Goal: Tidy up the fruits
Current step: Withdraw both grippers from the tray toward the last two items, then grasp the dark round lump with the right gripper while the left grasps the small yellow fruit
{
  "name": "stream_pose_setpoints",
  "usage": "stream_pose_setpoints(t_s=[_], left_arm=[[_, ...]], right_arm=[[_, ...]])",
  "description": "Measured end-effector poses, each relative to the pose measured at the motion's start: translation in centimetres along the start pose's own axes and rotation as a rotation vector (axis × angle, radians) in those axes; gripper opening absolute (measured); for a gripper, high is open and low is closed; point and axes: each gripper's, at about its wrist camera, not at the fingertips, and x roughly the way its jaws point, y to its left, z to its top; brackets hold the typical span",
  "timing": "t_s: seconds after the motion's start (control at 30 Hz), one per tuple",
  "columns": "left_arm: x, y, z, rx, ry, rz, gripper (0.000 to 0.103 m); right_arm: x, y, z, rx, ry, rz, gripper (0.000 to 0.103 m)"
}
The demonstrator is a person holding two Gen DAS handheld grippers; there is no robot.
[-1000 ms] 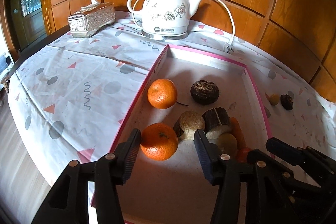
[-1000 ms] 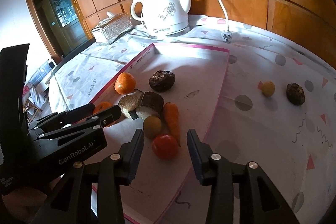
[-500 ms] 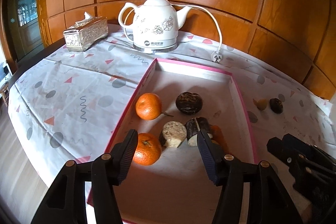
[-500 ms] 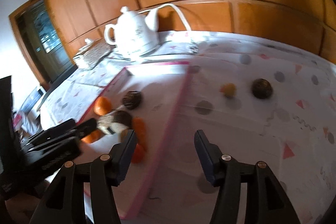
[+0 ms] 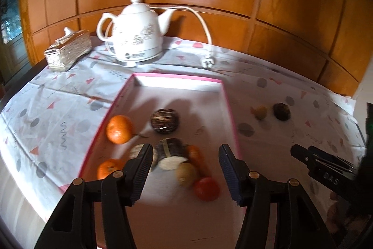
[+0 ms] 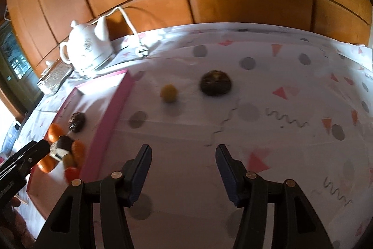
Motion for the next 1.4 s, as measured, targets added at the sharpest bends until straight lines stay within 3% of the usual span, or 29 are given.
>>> stream_pose_setpoints(t_s=[0.67, 1.3, 1.4], left_arm=[[2.9, -6.3, 1.4, 0.103, 0.049, -0.104, 0.061], [6.2, -9.1, 3.2, 0.098, 0.084, -0.141, 0.061], [6.7, -9.5, 3.6, 0.086, 0.092, -0.152, 0.061]], right_arm=[[2.4, -4.1, 4.9, 0.008, -0.023, -0.074, 0.058], [8.9, -3.1, 8.0, -0.060, 0.037, -0.067, 0.058], [9.1, -3.0, 8.0, -0.072, 0.032, -0.086, 0.051]])
